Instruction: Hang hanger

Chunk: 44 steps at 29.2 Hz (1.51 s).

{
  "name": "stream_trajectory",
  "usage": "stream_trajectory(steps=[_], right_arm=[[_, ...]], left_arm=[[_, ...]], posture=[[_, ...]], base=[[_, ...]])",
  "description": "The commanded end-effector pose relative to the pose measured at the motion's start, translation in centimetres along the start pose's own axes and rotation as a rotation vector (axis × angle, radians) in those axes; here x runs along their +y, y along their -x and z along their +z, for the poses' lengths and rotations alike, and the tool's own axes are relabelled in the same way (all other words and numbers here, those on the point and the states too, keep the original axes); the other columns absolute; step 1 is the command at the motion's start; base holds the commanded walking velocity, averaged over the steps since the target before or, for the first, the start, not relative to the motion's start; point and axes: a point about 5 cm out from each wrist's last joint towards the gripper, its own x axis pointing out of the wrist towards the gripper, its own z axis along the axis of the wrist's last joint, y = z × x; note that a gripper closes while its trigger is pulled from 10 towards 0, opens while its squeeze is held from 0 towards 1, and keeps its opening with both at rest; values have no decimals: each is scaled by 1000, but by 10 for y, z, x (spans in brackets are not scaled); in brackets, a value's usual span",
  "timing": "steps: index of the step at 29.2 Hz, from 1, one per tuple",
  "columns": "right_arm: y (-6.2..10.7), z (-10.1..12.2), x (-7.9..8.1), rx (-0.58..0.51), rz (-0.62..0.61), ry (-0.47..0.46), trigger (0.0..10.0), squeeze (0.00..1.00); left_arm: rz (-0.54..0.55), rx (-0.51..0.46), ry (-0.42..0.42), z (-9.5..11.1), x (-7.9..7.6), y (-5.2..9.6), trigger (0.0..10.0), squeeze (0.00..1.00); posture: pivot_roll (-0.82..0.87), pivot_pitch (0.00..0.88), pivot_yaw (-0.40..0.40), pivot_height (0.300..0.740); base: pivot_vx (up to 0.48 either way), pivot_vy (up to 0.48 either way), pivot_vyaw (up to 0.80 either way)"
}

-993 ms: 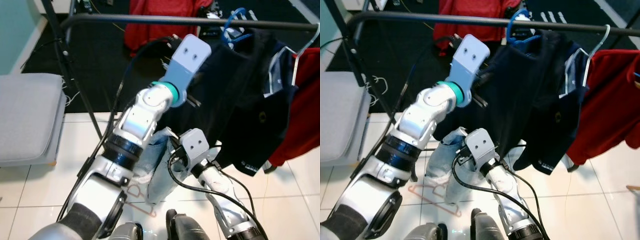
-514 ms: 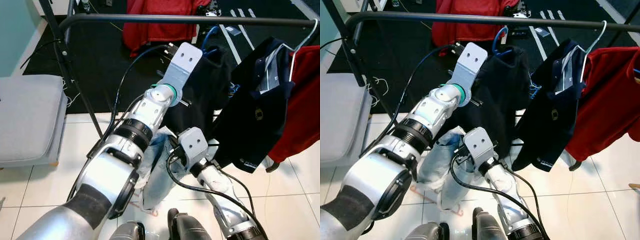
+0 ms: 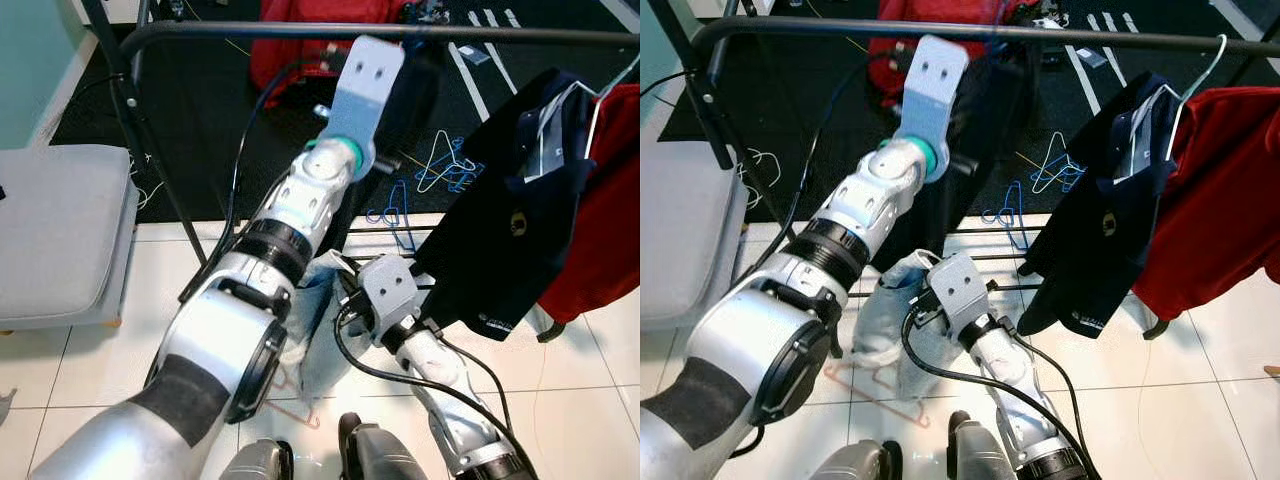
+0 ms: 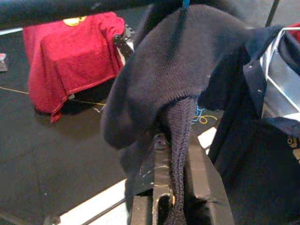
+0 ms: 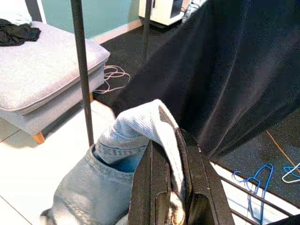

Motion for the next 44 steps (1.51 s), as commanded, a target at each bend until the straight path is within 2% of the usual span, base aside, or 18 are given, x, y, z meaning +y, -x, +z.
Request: stream_trajectory(steps=[1,7,10,11,14,16,17,18,21,22,26,27,30,31,32,35,40,44], right_arm=[[1,2,1,-7,-6,-6,10000,0],[0,3,1,-9,-5,-6,10000,0],[2,2,-1,-7,-15,-5,10000,0],[2,2,-1,-7,-15,-5,10000,0],[4,2,0,-6,-18,-7,10000,0],[4,2,0,-6,-18,-7,10000,0],[4,2,1,-6,-17,-9,10000,0],[4,2,1,-6,-17,-9,10000,0],[6,2,1,-4,-16,-12,10000,0],[6,2,1,-4,-16,-12,10000,0],[7,2,-1,1,-3,-9,10000,0],[7,2,-1,1,-3,-9,10000,0],[7,2,-2,3,9,-5,10000,0],[7,2,-2,2,16,-2,10000,0],[7,2,-2,2,16,-2,10000,0],[6,4,-3,0,24,2,10000,0],[6,4,-3,0,23,2,10000,0],[6,4,-3,0,21,2,10000,0]], left_arm=[[-8,-87,-7,25,-8,-3,10000,0],[33,-36,9,21,-5,-5,10000,0],[93,44,-13,2,13,-3,10000,0],[93,44,-13,2,13,-3,10000,0],[119,53,-24,-19,42,7,10000,0],[119,53,-24,-19,42,7,10000,0],[139,55,-30,-27,54,13,10000,0],[139,55,-30,-27,54,13,10000,0],[240,3,-53,-43,85,39,10000,0],[240,3,-53,-43,85,39,10000,0],[358,-66,-66,-46,108,64,10000,0],[358,-66,-66,-46,108,64,10000,0],[464,-94,-66,-44,128,80,10000,0],[511,-81,-78,-46,139,85,10000,0],[511,-81,-78,-46,139,85,10000,0],[599,-21,-111,-53,159,95,10000,0],[637,18,-135,-57,165,99,10000,0],[585,29,-151,-57,159,95,10000,0]], posture=[[-82,137,60,740],[-89,134,61,740],[-89,137,63,740],[-89,137,63,740],[-75,156,63,740],[-75,156,63,740],[-72,160,61,740],[-72,160,61,740],[-66,168,46,740],[-66,168,46,740],[-59,171,24,740],[-59,171,24,740],[-56,168,8,740],[-56,168,8,740],[-56,168,8,740],[-59,163,2,740],[-64,157,3,740],[-67,155,6,740]], base=[[0,0,0],[0,0,0],[0,0,0],[0,0,0],[0,0,0],[0,0,0],[0,0,0],[0,0,0],[0,0,0],[0,0,0],[0,0,0],[0,0,0],[0,0,0],[0,0,0],[0,0,0],[0,0,0],[0,0,0],[0,0,0]])
